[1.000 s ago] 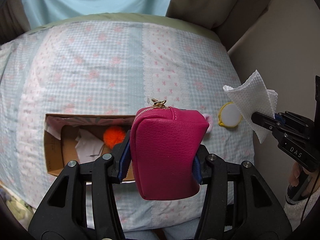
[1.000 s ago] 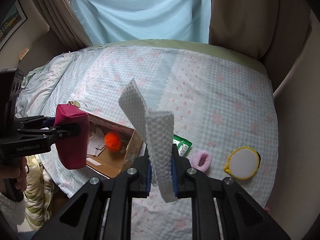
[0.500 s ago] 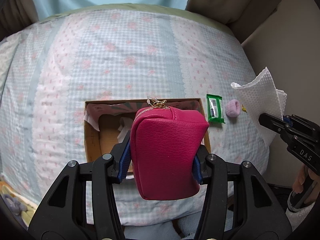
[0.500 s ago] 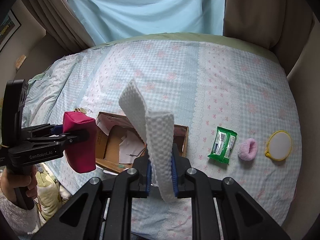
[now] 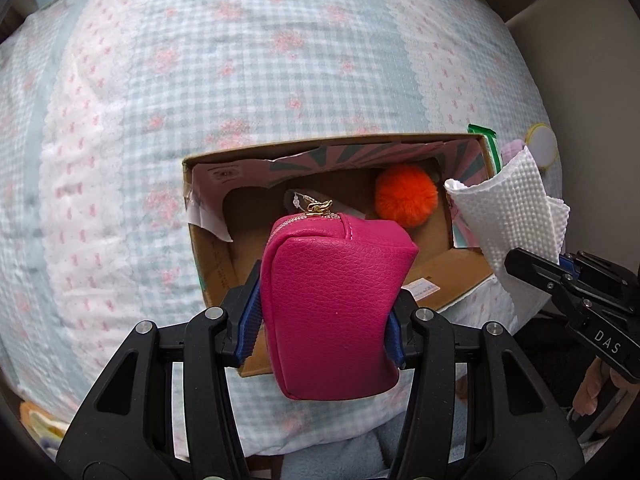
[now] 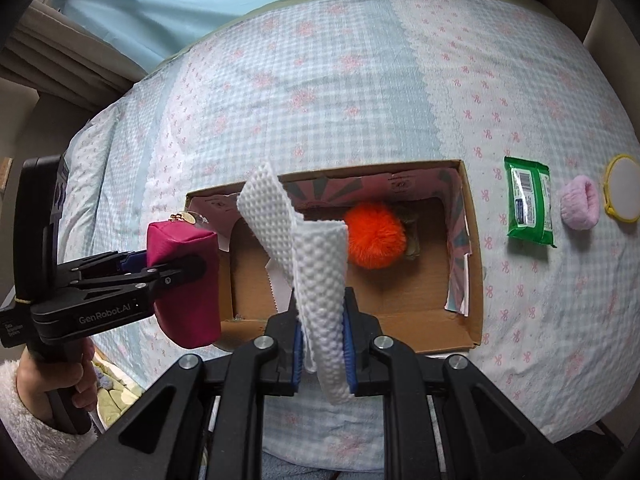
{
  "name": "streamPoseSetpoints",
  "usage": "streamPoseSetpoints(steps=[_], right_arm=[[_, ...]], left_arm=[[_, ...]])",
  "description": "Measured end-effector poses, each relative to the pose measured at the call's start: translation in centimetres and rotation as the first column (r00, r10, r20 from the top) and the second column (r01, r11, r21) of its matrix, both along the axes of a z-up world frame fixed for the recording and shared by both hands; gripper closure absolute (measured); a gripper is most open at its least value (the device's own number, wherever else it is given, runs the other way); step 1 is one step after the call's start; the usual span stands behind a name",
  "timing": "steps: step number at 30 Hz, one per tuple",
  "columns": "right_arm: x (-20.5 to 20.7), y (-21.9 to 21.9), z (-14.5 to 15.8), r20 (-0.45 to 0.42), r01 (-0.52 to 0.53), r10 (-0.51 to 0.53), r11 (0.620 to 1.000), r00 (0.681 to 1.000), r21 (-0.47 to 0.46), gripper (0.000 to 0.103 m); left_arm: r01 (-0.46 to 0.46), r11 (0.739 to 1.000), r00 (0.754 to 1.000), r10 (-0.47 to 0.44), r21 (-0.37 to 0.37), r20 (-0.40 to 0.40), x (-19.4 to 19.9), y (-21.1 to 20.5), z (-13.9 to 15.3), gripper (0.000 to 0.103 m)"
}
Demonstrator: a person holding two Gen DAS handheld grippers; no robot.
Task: Organize soft objects
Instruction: 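Open both grippers to drop the pouch and towel into the box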
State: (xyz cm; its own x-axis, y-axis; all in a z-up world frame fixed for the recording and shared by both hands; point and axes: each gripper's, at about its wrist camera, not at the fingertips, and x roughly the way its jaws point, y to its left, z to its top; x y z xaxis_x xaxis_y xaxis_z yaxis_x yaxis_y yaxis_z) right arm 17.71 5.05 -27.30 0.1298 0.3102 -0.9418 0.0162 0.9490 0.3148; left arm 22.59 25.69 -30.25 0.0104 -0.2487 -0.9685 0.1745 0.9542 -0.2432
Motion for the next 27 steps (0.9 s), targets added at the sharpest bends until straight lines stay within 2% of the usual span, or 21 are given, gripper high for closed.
streamPoseSetpoints(steps=[5,11,13,14,15,16,17,18,27], right_arm=[[0.9,0.2,-2.4,-0.061,0.036,-0.034,0.999,0.998,0.023,0.088],[1.7,-0.1,-4.0,-0.112,0.068,-0.063,0.997,0.992,0.040,0.088],[2.0,0.0,-4.3,-0.111,0.063,-0.057,0.997,0.992,0.049,0.087],[2.1,0.1,-4.5,-0.114,0.059,-0.053,0.997,0.992,0.047,0.085],[2.4,0.2,-4.7,-0.113,0.058,-0.055,0.998,0.992,0.026,0.068],[2.4,0.1,-4.9,-0.103,0.062,-0.062,0.998,0.993,0.000,0.029],[2.4,0.0,-5.0,-0.091,0.066,-0.066,0.998,0.994,-0.013,0.006],[2.5,-0.2,-5.0,-0.082,0.068,-0.068,0.998,0.994,-0.005,0.000],[1.8,-0.6,-5.1,-0.081,0.078,-0.077,0.997,0.994,0.004,0.000]], left_arm=[[0.029,1.000,0.998,-0.029,-0.003,-0.052,0.6,-0.3,-2.9,0.057],[0.108,0.994,0.992,-0.107,0.020,-0.070,0.4,-1.9,-4.1,0.056],[0.143,0.989,0.988,-0.140,0.036,-0.064,0.1,-2.5,-4.3,0.042],[0.157,0.986,0.987,-0.154,0.055,-0.054,0.0,-2.8,-4.4,0.012],[0.171,0.983,0.985,-0.168,0.069,-0.045,-0.1,-3.1,-4.4,0.000],[0.179,0.982,0.984,-0.177,0.063,-0.033,-0.1,-3.4,-4.3,0.000],[0.180,0.982,0.984,-0.180,0.052,-0.018,-0.2,-3.5,-4.1,0.000],[0.179,0.983,0.984,-0.180,0.042,0.003,-0.4,-3.5,-3.8,0.000],[0.208,0.976,0.978,-0.208,0.067,-0.017,-1.9,-3.8,-4.2,0.000]])
